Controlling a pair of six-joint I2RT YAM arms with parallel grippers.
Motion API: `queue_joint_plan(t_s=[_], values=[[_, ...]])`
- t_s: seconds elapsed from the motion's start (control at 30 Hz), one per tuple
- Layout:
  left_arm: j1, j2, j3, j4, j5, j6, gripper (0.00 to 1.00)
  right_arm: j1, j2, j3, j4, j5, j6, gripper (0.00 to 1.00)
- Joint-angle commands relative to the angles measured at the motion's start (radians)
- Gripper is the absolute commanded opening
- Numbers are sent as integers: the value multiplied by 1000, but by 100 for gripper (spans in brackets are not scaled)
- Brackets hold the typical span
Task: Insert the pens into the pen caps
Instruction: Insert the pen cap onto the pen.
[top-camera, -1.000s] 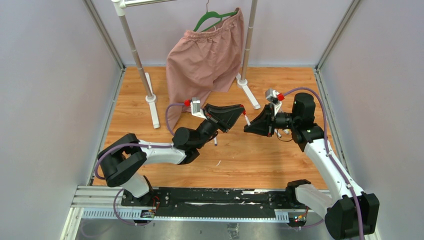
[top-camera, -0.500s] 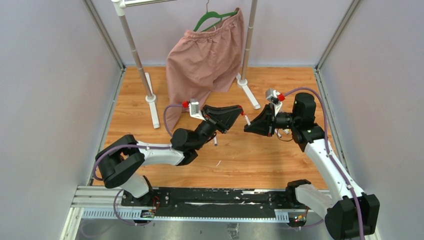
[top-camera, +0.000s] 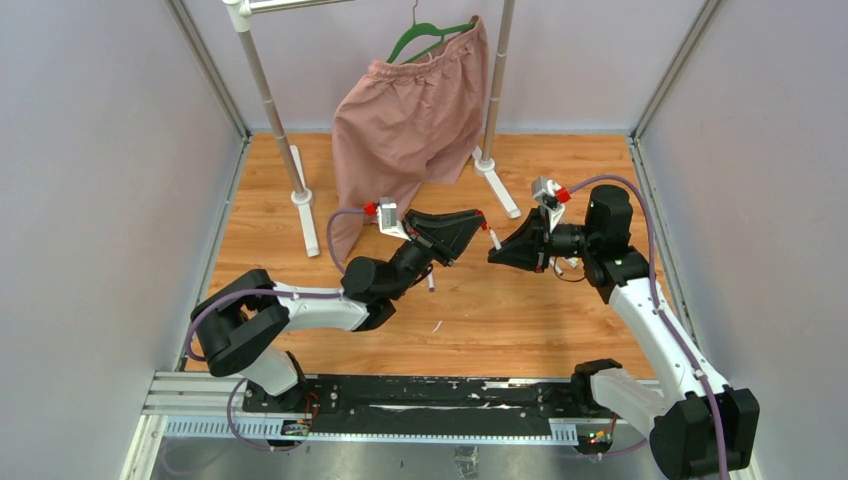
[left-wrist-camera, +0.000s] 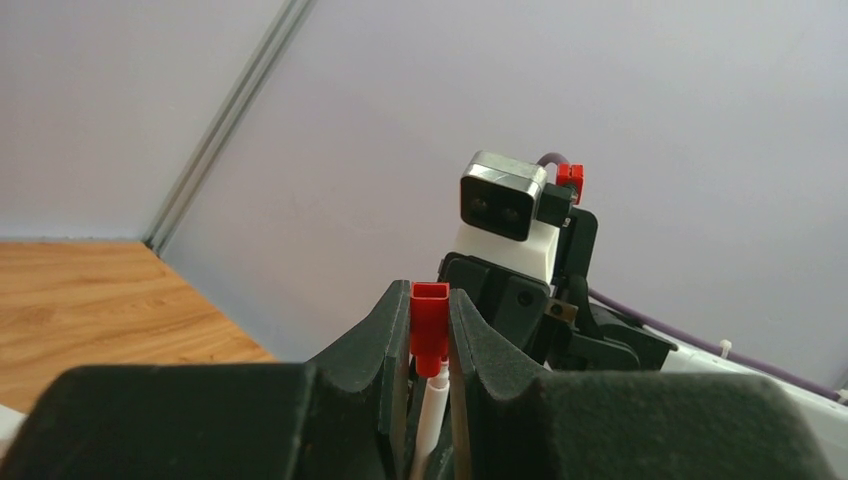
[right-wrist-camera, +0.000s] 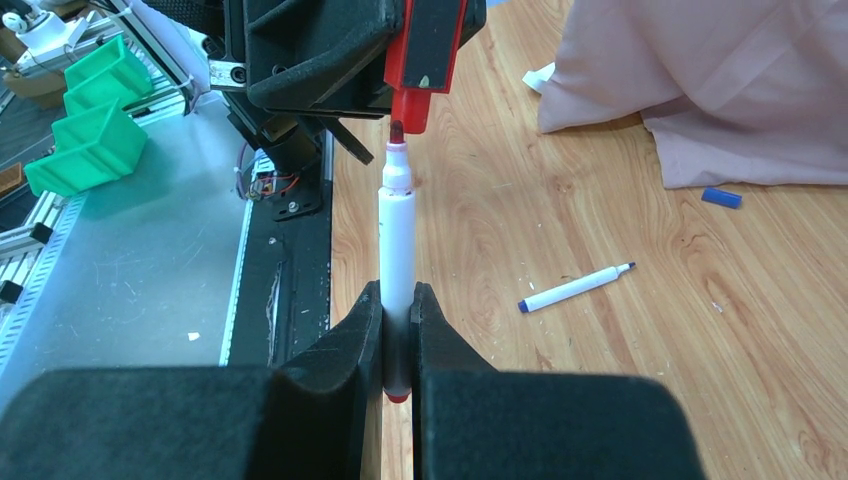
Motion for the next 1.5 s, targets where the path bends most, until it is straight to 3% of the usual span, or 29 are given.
queue_joint_plan(t_s=[0.0, 0.5, 0.83, 1.47], values=[[-6, -1, 20, 47, -3, -8, 0, 6, -13, 4, 29, -12, 4, 0], [-6, 14, 37, 47, 7, -25, 0, 19, -8, -14, 55, 6, 10, 0], [-6, 0, 27, 47, -69, -4, 0, 23, -7, -18, 61, 2, 10, 0], [-7, 23, 53, 47, -19, -44, 0, 32, -4, -20, 61, 27, 10, 0]])
